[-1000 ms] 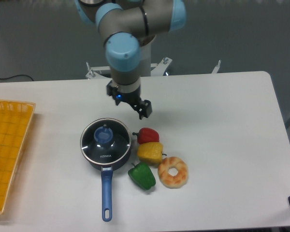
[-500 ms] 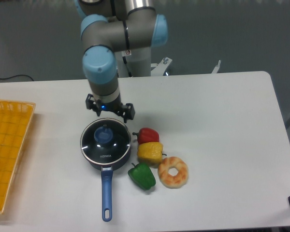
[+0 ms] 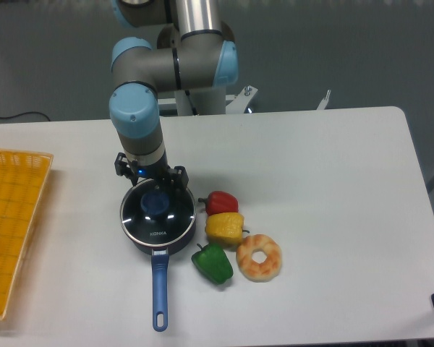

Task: Open the lid

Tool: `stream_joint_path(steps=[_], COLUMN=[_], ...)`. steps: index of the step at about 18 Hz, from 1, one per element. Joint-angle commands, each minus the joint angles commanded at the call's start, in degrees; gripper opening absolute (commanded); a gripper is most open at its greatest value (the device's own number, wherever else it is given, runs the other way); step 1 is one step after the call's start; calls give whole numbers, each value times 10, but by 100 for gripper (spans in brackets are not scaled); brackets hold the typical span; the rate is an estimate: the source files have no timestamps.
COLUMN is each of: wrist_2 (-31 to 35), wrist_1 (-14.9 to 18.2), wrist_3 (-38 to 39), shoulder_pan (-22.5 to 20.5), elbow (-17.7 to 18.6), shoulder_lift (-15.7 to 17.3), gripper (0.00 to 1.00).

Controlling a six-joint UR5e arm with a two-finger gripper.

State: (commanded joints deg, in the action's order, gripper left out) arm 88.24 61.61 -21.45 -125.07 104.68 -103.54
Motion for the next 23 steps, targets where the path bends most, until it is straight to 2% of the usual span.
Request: stream_joint_path(steps=[12, 23], wrist_2=[-6, -6], wrist_1=[-4, -4], wrist_3=[1, 1], shoulder_pan=[-1, -2], elbow=[-27, -36], shoulder_lift=[-20, -27], gripper=[100, 100])
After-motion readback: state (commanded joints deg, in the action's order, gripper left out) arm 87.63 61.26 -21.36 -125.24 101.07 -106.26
